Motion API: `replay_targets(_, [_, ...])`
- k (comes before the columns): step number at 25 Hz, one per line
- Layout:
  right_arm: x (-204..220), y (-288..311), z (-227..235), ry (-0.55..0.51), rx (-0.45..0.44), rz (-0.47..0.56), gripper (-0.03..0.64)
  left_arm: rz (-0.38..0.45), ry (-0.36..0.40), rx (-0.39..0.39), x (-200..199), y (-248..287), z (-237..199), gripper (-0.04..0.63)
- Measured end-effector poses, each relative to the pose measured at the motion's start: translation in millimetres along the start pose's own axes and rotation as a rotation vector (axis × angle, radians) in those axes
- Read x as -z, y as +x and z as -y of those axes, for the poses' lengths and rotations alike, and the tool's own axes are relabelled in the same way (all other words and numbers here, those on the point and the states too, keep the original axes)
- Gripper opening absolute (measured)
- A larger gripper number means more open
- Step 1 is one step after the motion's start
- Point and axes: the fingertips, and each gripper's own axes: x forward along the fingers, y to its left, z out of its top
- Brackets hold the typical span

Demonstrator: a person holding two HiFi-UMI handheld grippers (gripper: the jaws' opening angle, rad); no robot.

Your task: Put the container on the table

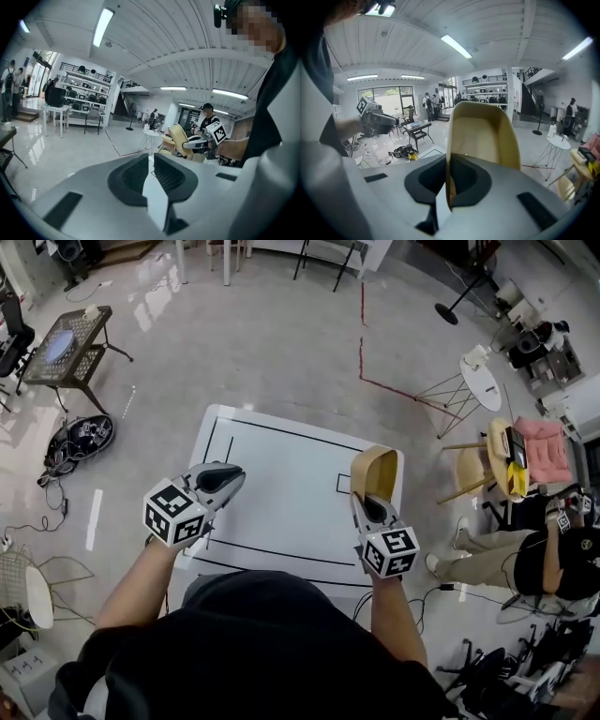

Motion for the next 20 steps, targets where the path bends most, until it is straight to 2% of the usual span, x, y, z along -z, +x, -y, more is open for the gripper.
replay_targets(10, [27,36,3,-0.012,-0.052,-0.068,0.008,-0.004,-0.038,-0.052,13,-2,-12,0.041])
replay_targets(20, [79,68,-3,-0.019,-0.079,-0.182,0.008,-0.007,-0.060,-0.089,26,-12,-23,0.041])
